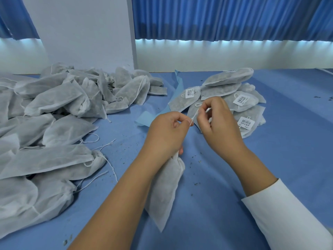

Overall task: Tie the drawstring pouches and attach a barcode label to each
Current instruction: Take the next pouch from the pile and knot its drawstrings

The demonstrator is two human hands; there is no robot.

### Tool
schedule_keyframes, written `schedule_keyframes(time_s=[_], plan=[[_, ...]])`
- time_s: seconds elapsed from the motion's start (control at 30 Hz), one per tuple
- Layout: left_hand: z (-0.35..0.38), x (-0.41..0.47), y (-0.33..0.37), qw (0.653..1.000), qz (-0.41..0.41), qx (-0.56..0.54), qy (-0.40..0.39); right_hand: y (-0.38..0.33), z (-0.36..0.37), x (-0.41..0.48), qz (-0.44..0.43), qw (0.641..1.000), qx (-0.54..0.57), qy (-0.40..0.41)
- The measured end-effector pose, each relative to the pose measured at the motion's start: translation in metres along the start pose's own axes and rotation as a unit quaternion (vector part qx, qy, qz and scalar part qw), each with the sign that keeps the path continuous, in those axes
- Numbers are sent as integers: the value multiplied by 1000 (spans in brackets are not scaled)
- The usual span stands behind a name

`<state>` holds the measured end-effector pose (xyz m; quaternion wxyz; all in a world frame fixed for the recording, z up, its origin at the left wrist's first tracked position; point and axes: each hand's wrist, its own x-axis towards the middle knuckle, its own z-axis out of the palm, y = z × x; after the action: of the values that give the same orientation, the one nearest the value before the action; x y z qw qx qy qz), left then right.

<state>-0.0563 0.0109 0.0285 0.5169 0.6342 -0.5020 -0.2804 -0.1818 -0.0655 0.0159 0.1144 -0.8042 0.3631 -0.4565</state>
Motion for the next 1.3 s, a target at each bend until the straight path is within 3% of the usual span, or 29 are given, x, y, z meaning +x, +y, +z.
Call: schedule_keyframes(time_s=[0.17,0.33,0.5,0.63,0.83,1.0,1.17,1.3], plan=[[-6,3,2,994,-70,-85,-11,3,-1,1,24,996,74,30],[-25,3,7,980,-134,-84,-124,10,-2,4,45,994,83,49],[-35,3,0,978,-102,11,-184,20,-1,8,84,992,61,68],[-42,4,-4,973,-100,5,-207,20,-3,10,96,989,73,84],[-43,10,-5,995,-84,-37,-33,-1,-6,2,-13,993,72,87],[-48,17,-7,973,-82,-166,138,-15,-3,-6,-122,991,61,12],[-51,18,-10,955,-77,-202,201,-17,6,-12,-123,988,60,-76],[-50,17,-8,951,-69,-219,209,-19,11,-15,-51,984,119,-121]])
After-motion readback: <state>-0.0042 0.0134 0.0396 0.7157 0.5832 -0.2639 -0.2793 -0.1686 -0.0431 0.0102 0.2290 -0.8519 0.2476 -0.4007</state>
